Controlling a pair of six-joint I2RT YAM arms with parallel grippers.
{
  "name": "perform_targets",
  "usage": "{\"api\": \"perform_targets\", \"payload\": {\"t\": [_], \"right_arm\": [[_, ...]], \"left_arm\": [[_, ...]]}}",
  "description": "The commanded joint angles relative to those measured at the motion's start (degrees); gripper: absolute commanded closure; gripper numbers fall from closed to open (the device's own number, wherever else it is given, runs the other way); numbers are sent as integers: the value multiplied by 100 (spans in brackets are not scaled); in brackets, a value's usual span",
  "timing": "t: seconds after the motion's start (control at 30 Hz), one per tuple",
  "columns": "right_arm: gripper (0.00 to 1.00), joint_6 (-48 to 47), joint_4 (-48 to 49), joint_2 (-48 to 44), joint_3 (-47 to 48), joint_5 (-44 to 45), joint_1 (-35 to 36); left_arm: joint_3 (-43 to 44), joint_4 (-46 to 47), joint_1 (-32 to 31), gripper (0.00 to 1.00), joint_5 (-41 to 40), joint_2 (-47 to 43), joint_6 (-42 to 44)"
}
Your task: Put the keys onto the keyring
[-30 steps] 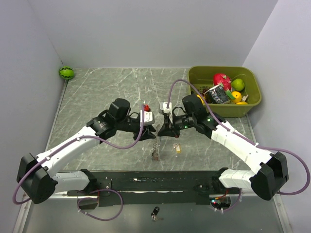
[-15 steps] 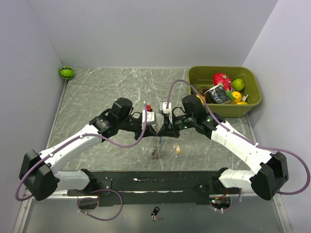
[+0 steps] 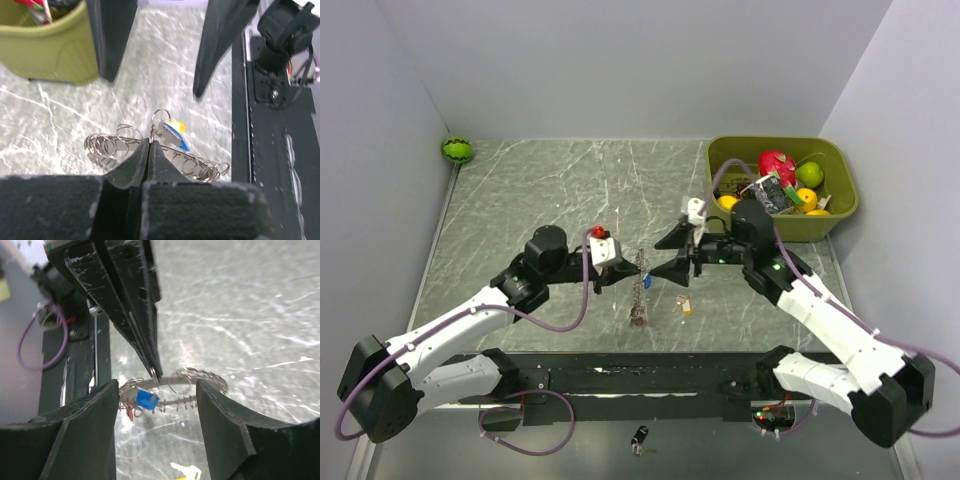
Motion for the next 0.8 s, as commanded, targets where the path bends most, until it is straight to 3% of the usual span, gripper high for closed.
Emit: {"api": "perform_targets", "payload": {"t": [0.0, 0.2, 0.33, 0.43, 0.53, 0.77], "right_arm": [[30, 695, 965, -473, -321, -241, -389], [41, 1231, 947, -333, -277, -514, -812], [39, 1767, 895, -358, -277, 45, -821], [32, 1978, 824, -542, -356, 574, -794], [32, 1900, 519, -491, -181, 899, -619], [47, 1890, 296, -7, 233, 1025, -241]], "left_arm": [[-363, 1996, -30, 99, -189, -338, -512], [-970, 3159, -30, 99, -435, -523, -742], [-1164, 3652, -30, 99, -637, -523, -830], [-1111, 3583, -30, 99, -717, -453, -812], [-1024, 3547, -30, 99, -822, -409, -821], [-716, 3047, -30, 99, -919, -347, -645]]}}
